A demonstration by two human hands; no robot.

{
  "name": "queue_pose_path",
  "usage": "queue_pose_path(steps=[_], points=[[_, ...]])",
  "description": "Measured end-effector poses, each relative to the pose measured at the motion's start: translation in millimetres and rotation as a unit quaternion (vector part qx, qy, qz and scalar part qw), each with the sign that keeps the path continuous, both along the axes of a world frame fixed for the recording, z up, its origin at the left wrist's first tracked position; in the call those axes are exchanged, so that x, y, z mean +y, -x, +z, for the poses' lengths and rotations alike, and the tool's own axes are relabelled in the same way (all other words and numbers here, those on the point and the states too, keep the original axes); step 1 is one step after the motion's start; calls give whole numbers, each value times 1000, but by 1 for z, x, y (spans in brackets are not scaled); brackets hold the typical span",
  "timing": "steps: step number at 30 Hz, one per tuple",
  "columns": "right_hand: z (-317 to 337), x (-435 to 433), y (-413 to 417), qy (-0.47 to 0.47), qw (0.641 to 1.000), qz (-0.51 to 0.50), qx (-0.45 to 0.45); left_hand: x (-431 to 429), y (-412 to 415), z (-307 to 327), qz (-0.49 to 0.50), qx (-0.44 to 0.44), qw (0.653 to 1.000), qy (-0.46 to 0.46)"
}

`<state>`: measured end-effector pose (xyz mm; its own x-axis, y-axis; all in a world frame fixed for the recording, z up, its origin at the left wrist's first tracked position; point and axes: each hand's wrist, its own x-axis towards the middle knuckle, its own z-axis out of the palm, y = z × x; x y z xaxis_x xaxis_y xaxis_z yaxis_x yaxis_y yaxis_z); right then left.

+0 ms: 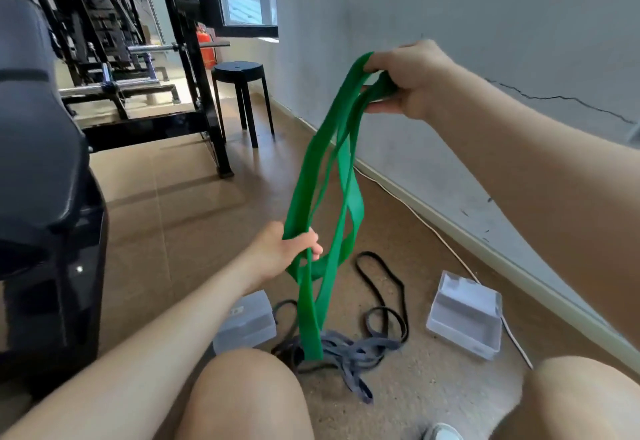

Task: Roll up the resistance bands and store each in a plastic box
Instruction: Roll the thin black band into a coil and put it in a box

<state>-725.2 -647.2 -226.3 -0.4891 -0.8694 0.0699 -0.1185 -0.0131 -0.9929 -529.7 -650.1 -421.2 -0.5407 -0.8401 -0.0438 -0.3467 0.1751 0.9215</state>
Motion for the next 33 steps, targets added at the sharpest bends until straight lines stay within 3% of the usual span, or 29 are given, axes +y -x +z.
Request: queue_pose_path(steps=[4, 8, 12, 14, 15, 16, 17, 18, 19, 20, 22, 24, 26, 28, 29, 31, 33], points=[[-15, -8, 1, -12, 999, 14, -39, 3, 3, 11, -77, 80, 991, -70], [-8, -18, -7, -11, 998, 57, -27, -5, 17, 34, -146, 87, 979, -114], [-13, -28, 1, -14, 994, 48, -101, -4, 41, 47, -36, 33, 998, -40], [-20, -29, 11, -23, 991, 37, -126, -8, 39, 47, 45, 56, 995, -69], [-24, -29, 16, -29, 991, 31, -130, -10, 35, 47, 67, 39, 994, -70], [-29, -29, 20, -33, 991, 25, -127, -10, 28, 47, 83, -33, 995, -37], [-33, -30, 22, -35, 992, 24, -120, -9, 23, 46, 111, -159, 981, 30], [-36, -30, 21, -36, 993, 31, -109, -7, 18, 44, 176, -273, 937, 131], [-40, -30, 19, -36, 994, 42, -98, 0, 18, 44, 236, -306, 891, 239], [-43, -29, 15, -34, 994, 51, -95, 7, 21, 45, 262, -272, 864, 333], [-48, -27, 5, -22, 991, 59, -119, 22, 33, 41, 209, -139, 833, 492], [-49, -26, -1, -14, 990, 63, -126, 32, 45, 37, 93, -90, 750, 649], [-50, -23, -4, -21, 993, 73, -94, 32, 56, 28, -19, -108, 669, 735], [-49, -20, -5, -37, 994, 89, -48, 24, 72, 15, -62, -231, 596, 767], [-48, -18, -4, -45, 994, 100, -20, 20, 80, 9, -72, -339, 557, 755], [-42, -14, -3, -72, 987, 130, 58, 11, 92, 3, -136, -616, 457, 626], [-39, -11, -1, -108, 973, 154, 133, 0, 96, -2, -233, -790, 345, 450]])
